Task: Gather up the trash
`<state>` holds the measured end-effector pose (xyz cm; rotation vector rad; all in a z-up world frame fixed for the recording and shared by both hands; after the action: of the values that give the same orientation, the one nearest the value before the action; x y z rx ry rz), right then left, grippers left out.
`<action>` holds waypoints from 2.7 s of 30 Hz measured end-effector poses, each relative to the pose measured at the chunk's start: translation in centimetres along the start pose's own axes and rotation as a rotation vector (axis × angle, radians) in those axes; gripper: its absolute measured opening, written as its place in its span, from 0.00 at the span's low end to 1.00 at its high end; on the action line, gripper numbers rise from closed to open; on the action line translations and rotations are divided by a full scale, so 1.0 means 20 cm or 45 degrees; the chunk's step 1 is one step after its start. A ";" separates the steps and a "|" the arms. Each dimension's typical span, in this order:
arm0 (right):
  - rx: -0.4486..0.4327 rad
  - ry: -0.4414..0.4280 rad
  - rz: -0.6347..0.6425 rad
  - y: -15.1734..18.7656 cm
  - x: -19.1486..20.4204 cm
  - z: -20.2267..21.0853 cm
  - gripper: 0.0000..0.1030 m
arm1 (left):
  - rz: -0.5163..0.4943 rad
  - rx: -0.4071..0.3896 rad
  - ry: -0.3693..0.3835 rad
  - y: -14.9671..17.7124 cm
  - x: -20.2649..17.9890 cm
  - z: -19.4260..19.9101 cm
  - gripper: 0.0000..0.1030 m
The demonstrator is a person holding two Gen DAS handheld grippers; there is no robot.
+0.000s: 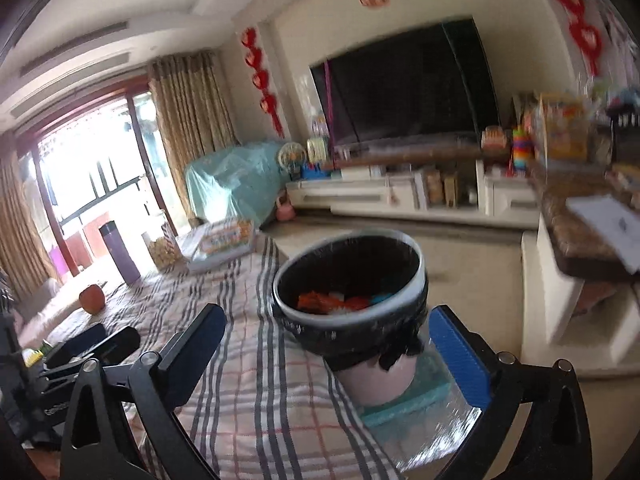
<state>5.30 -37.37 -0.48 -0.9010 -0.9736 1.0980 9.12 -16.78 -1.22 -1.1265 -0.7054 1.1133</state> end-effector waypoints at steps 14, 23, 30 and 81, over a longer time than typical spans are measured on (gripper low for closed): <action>-0.057 0.056 0.119 0.09 0.13 0.03 1.00 | -0.022 -0.054 -0.135 0.05 0.11 0.10 1.00; -0.019 0.108 0.116 0.13 0.12 0.01 1.00 | -0.033 -0.050 -0.157 0.08 0.13 0.12 1.00; -0.004 0.089 0.087 0.15 0.11 0.00 1.00 | -0.054 -0.064 -0.170 0.07 0.12 0.14 1.00; -0.044 0.030 0.076 0.12 0.17 0.06 1.00 | -0.058 -0.057 -0.153 0.08 0.08 0.15 1.00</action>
<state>3.96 -33.42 -1.69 -0.9744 -0.9537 1.1218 6.51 -14.27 -1.84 -1.0827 -0.8497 1.1378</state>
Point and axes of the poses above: each gripper's, at about its wrist camera, not at the fingertips, and z roughly against the way its jaws point, x to its left, y to its underside, the point moved 3 cm from there along -z, roughly the way its jaws point, and after that the axes turned 3 degrees about -x, right-handed, at the moved point
